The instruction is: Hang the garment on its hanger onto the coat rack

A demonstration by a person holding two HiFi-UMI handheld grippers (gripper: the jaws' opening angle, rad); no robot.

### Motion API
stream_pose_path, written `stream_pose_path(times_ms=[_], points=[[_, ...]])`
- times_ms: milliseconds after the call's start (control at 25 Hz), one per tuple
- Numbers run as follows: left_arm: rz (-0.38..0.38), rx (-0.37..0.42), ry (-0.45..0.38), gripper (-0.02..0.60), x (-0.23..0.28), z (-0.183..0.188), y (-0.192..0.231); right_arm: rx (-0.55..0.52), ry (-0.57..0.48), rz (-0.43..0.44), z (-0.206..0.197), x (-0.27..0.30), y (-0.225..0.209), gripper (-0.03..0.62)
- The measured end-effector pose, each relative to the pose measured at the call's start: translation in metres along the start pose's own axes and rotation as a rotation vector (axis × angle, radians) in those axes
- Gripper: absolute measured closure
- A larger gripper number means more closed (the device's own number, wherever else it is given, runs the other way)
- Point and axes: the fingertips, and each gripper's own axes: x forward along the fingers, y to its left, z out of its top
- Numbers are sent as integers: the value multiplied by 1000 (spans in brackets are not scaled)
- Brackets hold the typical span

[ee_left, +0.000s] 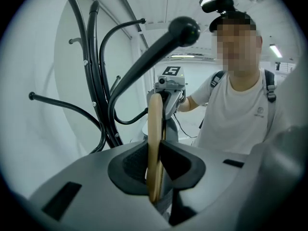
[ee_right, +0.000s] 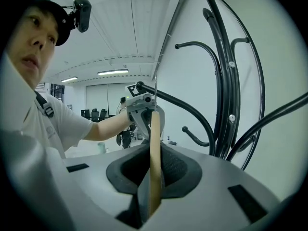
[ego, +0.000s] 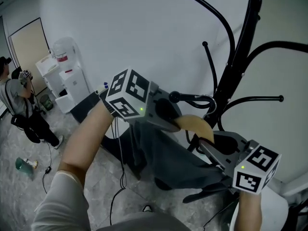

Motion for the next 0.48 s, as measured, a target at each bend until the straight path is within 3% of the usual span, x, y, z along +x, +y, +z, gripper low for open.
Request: stream_pose_path(times_ms=[480], points=[[5, -27, -30, 509, 9, -7, 6, 69, 16, 0, -10, 2, -7, 530]])
